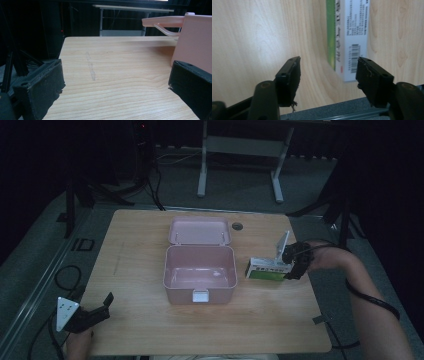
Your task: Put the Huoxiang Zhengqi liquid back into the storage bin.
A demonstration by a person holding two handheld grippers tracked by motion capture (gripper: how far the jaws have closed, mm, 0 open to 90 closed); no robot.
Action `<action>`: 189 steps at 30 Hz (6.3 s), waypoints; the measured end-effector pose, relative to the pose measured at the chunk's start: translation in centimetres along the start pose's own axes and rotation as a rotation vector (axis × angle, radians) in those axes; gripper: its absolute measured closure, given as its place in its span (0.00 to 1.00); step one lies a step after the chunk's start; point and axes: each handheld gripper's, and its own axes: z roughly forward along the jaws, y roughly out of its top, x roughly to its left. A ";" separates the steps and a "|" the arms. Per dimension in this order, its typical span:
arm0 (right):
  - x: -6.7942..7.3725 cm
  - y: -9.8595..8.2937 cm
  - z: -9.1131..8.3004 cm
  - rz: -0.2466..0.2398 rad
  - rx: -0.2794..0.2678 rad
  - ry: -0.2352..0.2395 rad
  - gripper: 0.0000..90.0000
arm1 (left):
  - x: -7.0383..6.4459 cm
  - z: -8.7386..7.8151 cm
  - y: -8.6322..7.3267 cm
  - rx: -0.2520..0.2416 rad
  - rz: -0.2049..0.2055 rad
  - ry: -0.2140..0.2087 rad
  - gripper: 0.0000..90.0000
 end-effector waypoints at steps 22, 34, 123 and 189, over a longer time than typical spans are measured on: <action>-3.8 1.7 4.3 0.045 0.083 0.055 0.49 | 0.0 0.0 0.0 0.000 0.004 -0.003 0.00; -4.2 1.5 6.4 0.045 0.099 0.109 0.57 | 0.0 0.0 0.0 -0.001 0.006 -0.005 0.00; -1.2 12.3 -9.8 -0.055 -0.026 0.086 0.70 | 0.0 0.0 0.0 -0.004 0.002 0.000 0.00; 3.4 23.5 5.5 -0.166 0.051 0.223 0.70 | 0.0 -0.1 0.0 -0.006 0.003 -0.007 0.00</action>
